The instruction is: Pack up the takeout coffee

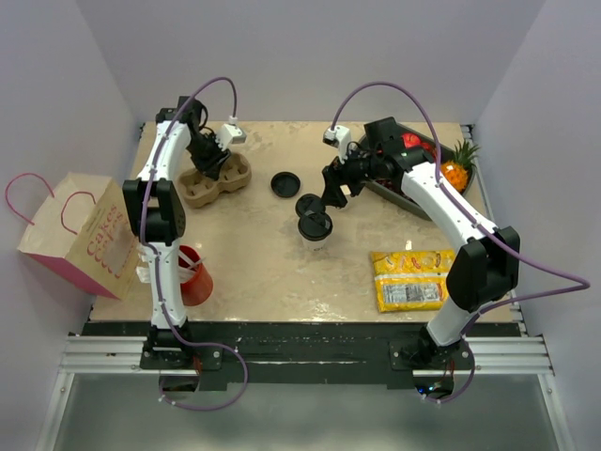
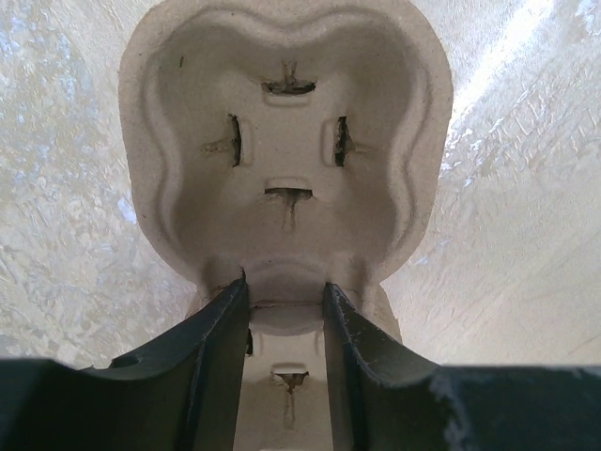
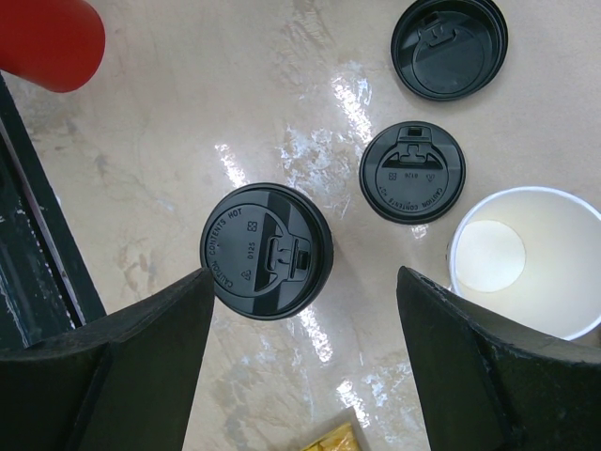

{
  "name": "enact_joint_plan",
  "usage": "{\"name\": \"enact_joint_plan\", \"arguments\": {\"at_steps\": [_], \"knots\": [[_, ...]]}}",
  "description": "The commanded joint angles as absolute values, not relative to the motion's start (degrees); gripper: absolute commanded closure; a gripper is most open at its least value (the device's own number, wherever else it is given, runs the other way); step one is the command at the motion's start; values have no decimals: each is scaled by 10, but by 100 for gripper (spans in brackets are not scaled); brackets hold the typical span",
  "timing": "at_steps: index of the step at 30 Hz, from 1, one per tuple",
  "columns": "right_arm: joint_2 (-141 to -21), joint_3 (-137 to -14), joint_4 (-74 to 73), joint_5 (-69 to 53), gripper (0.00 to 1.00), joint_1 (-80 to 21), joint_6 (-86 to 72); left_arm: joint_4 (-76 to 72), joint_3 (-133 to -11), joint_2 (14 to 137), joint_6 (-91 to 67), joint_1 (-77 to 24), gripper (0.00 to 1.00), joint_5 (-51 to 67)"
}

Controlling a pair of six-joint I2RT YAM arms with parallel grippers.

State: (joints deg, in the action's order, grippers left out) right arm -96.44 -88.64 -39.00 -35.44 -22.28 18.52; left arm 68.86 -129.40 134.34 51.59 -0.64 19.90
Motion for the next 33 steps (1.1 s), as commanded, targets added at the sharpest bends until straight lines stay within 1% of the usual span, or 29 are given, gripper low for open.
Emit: {"name": "enact_joint_plan", "arguments": {"at_steps": [1,8,16,17,23,26,28,30,31,32,33], "knots": [[-963,-889,-382,-352,18,-224,189,679,-1301,1331,514,-3,73,201],[-969,-889,-381,-352,18,-223,188,652,-1303,1295,484,0,81,227],[-976,-890,-380,-359,18,-224,185,614,-1306,1253,452,0,82,251],[-977,-891,-379,-360,18,-223,185,613,-1306,1252,451,13,82,251],[-978,-897,-383,-361,18,-223,185,634,-1305,1244,450,15,82,262],[-970,-888,-376,-349,18,-223,173,659,-1309,1220,467,15,84,293],[-962,-881,-365,-332,18,-216,154,695,-1304,1198,507,14,84,367],[-958,-878,-348,-329,18,-200,125,708,-1270,1154,530,5,85,424],[-959,-881,-345,-322,18,-194,119,722,-1252,1139,543,5,84,431],[-960,-888,-343,-320,18,-190,112,729,-1230,1107,555,-30,84,432],[-963,-892,-344,-319,18,-180,110,733,-1172,1088,576,-46,84,418]]}}
